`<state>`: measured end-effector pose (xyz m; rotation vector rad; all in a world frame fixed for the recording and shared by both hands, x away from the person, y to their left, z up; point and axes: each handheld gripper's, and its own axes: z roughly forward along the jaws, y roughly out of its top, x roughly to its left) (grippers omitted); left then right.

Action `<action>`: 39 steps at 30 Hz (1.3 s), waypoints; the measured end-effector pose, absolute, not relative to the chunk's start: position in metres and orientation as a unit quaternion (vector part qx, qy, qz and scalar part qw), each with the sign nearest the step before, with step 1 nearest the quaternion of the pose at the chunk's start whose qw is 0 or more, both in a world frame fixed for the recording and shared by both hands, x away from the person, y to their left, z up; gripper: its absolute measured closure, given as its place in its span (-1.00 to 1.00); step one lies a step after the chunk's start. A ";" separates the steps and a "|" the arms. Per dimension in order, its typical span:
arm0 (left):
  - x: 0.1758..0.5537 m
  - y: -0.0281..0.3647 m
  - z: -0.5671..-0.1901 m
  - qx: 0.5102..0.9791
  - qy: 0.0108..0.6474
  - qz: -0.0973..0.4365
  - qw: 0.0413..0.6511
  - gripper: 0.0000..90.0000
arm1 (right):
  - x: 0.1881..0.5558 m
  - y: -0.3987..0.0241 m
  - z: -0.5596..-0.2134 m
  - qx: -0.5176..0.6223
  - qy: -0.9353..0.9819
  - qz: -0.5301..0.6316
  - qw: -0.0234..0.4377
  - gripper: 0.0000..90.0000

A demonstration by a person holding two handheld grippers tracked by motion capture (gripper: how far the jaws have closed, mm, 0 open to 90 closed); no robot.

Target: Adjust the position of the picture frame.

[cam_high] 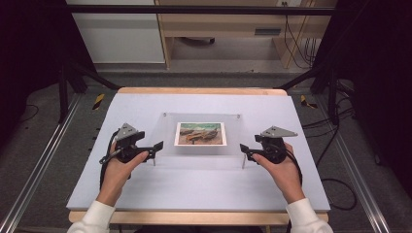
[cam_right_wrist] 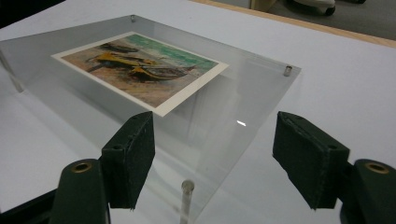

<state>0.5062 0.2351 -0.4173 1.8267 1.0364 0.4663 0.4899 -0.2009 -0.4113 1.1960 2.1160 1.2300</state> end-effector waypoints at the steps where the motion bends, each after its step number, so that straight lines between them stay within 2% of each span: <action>1: 0.508 0.235 -0.418 0.743 0.428 0.191 0.478 -0.75 | 0.496 -0.199 -0.412 0.436 0.759 0.440 0.198 -0.32; 7: 0.506 0.236 -0.427 0.737 0.440 0.198 0.474 -0.77 | 0.512 -0.195 -0.421 0.443 0.762 0.439 0.171 -0.33; 16: 0.506 0.233 -0.433 0.732 0.451 0.192 0.472 -0.76 | 0.516 -0.192 -0.433 0.458 0.761 0.440 0.129 -0.35; 26: 0.507 0.233 -0.441 0.728 0.471 0.180 0.463 -0.68 | 0.514 -0.194 -0.439 0.468 0.755 0.445 0.118 -0.44; 39: 0.512 0.234 -0.454 0.715 0.500 0.128 0.471 -0.61 | 0.515 -0.195 -0.445 0.476 0.750 0.449 0.100 -0.43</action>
